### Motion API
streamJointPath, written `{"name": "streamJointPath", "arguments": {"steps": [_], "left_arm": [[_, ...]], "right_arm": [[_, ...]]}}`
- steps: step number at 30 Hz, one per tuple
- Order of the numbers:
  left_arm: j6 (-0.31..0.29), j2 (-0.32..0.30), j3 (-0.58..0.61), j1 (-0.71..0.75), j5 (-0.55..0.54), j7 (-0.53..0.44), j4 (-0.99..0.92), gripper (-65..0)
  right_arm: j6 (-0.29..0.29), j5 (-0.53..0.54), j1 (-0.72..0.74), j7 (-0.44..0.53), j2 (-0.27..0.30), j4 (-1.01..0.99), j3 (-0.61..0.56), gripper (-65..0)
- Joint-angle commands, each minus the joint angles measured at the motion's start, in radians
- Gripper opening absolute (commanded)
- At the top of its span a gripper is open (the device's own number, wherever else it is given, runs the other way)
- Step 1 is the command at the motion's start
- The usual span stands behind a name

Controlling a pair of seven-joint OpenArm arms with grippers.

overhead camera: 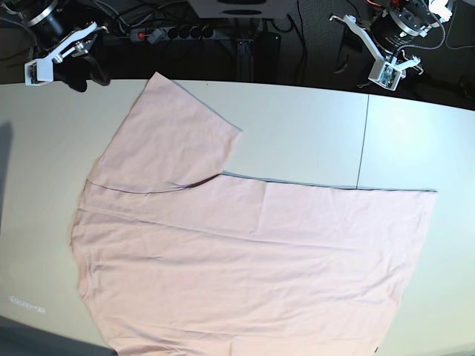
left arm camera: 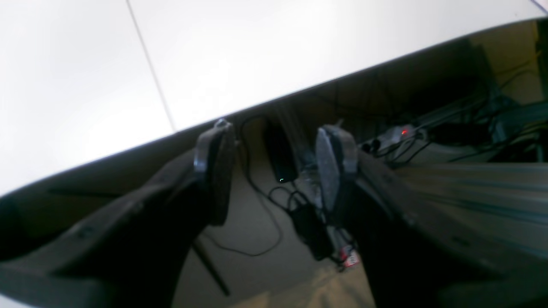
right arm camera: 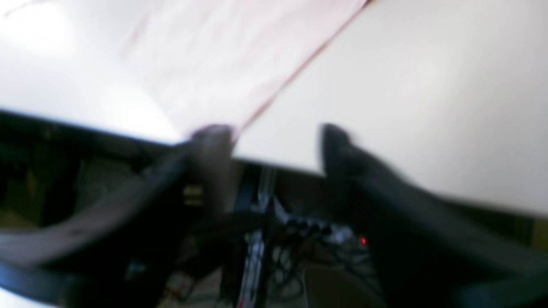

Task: Fold the T-shirt properly
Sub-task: 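Grasp the shirt's shoulder corner with the right gripper and hem corner with the left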

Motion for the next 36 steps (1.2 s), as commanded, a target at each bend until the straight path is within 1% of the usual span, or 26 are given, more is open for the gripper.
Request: {"name": "streamJointPath", "arguments": {"steps": [1,2,4,6,8,11,14,17,21,23,25,27,30,33,36], "left_arm": [[-0.004,-0.016,-0.004,-0.005,-0.005,-0.013,0.018,-31.3],[-0.004,-0.024,-0.004,-0.013,-0.005,-0.012,0.018,-31.3],[-0.003,-0.037,-0.004,-0.018,-0.002,-0.014,0.018,-31.3],[-0.003,-0.039,-0.004,-0.018,-0.002,-0.013,0.018,-31.3],[-0.003,-0.039,-0.004,-0.018,-0.002,-0.014,0.018,-31.3],[-0.004,-0.039,-0.005,-0.017,-0.002,-0.004,0.018,-31.3],[-0.003,-0.040,-0.005,-0.017,-0.002,0.001,0.018,-31.3],[-0.003,-0.039,-0.005,-0.017,-0.002,0.002,0.018,-31.3],[-0.003,-0.042,-0.010,-0.017,-0.003,0.009,0.018,-31.3],[0.001,-0.043,-0.026,-0.018,-0.004,0.009,0.019,-31.3],[0.000,-0.045,-0.066,-0.018,-0.040,0.012,0.019,-31.3],[0.000,-0.060,-0.117,-0.032,-0.102,0.036,0.019,-31.3],[0.000,-0.095,-0.199,-0.062,-0.166,0.063,0.017,-31.3],[0.000,-0.142,-0.250,-0.085,-0.231,0.069,0.010,-31.3],[0.000,-0.175,-0.257,-0.122,-0.254,0.077,-0.022,-31.3]], "right_arm": [[0.059,0.013,0.009,0.006,0.007,0.013,0.009,-27.7],[0.043,0.014,0.026,-0.011,0.008,0.013,0.009,-27.7],[0.029,0.053,0.064,-0.070,0.008,0.000,0.009,-27.7],[0.027,0.103,0.107,-0.137,0.007,-0.041,0.009,-27.7],[0.027,0.156,0.156,-0.180,0.008,-0.106,0.009,-27.6],[0.031,0.219,0.230,-0.210,0.007,-0.218,0.008,-27.6],[0.031,0.253,0.304,-0.243,0.008,-0.323,-0.012,-27.6],[0.031,0.268,0.367,-0.245,0.008,-0.416,-0.053,-27.6],[0.031,0.305,0.427,-0.296,0.005,-0.473,-0.124,-27.7],[0.031,0.303,0.439,-0.303,0.005,-0.475,-0.171,-27.7],[0.031,0.299,0.441,-0.304,0.005,-0.475,-0.226,-27.7],[0.031,0.293,0.439,-0.305,0.004,-0.475,-0.278,-27.7],[0.031,0.277,0.439,-0.304,-0.008,-0.475,-0.332,-27.7],[0.031,0.266,0.439,-0.304,-0.032,-0.475,-0.341,-27.7],[0.031,0.266,0.442,-0.304,-0.049,-0.475,-0.342,-27.7]]}}
